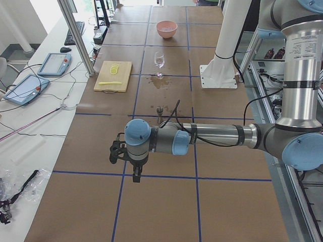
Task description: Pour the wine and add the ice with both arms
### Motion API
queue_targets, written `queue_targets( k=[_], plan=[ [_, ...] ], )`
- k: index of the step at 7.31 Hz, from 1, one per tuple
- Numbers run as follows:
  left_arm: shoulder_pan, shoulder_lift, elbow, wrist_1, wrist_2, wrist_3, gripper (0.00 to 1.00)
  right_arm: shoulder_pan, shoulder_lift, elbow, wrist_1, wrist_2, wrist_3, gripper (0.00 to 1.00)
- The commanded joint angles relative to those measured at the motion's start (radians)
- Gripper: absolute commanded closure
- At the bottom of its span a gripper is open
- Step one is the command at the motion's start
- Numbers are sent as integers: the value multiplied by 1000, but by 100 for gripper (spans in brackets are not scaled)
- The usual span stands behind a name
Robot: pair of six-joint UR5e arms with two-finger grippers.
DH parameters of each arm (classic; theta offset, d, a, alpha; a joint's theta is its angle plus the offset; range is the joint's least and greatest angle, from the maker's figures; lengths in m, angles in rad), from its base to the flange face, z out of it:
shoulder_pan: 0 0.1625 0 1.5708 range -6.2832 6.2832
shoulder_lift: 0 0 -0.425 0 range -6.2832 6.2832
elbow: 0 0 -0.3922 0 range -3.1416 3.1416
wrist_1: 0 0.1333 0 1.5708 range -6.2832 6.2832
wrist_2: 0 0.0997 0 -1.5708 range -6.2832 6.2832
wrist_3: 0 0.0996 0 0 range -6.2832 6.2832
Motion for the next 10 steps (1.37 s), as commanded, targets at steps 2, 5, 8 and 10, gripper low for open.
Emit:
queue_targets(
  k=[2,5,8,10],
  plan=[
    [6,-17,-1,9,11,-9,0,12,-9,-2,-6,6,0,0],
    [12,-19,-8,76,64,-3,0,25,-26,0,-8,30,2,0],
    [12,-13,-6,79,58,3,0,39,-40,0,-6,47,12,0],
    [12,-13,-7,75,52,3,0,40,-37,2,-1,46,16,0]
  ],
)
